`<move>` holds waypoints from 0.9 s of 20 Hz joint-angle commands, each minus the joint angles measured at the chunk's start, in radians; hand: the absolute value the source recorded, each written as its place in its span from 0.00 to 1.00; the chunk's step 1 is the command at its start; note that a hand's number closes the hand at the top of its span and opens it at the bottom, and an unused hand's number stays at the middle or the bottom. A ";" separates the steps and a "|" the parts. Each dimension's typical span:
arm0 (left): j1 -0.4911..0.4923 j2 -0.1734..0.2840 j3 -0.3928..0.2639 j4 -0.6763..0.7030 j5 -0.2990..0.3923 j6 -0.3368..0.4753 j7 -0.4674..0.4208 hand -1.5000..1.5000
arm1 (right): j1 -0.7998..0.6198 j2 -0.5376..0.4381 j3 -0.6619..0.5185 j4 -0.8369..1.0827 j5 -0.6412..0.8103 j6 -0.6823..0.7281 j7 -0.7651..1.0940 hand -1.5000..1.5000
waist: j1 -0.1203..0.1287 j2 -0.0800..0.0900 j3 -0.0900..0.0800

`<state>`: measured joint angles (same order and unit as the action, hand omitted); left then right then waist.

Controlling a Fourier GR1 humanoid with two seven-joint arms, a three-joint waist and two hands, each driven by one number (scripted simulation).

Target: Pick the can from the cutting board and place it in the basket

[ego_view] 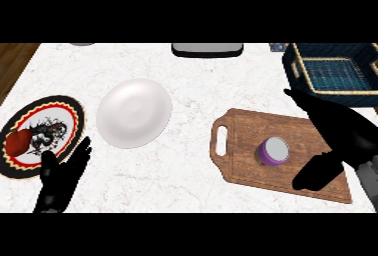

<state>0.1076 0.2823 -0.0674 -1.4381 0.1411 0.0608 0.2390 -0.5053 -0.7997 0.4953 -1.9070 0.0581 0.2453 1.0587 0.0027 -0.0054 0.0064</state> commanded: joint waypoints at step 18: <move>0.043 -0.063 -0.009 -0.003 -0.043 -0.018 0.032 0.50 | 0.133 0.207 -0.049 0.248 0.315 -0.012 -0.186 0.00 | 0.006 0.007 -0.006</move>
<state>0.1216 0.2494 -0.0476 -1.4614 0.1101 0.0461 0.2516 -0.3568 -0.6115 0.4874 -1.7825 0.3411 0.2253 0.9510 0.0032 -0.0050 0.0068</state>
